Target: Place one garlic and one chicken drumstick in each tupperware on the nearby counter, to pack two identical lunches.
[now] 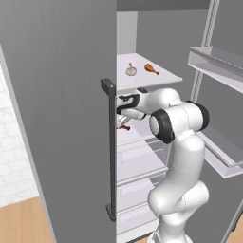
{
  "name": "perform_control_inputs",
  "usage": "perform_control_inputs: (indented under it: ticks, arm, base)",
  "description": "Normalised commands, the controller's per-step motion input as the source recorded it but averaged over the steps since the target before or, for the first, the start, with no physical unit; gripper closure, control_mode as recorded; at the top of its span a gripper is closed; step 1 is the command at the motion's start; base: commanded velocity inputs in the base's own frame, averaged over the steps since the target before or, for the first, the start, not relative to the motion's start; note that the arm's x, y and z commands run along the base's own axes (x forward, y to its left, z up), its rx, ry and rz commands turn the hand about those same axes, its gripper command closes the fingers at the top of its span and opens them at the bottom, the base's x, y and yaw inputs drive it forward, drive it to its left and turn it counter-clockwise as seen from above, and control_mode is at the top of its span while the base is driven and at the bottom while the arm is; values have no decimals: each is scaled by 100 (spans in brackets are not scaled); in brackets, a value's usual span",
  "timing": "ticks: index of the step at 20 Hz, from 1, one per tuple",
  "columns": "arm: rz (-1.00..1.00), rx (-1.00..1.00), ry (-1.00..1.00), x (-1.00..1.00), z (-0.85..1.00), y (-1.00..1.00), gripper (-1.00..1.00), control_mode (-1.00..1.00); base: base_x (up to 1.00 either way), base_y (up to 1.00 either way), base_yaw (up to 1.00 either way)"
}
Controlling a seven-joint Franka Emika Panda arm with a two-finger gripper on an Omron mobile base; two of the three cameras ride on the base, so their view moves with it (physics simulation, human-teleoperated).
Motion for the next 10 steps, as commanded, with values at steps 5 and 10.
perform_control_inputs:
  ticks: [5,10]
  arm:
    - [5,0,9,0,-62,18,100,-100]
    - [1,0,0,0,-22,0,100,-100]
  base:
    - [0,0,0]
    - [0,0,0]
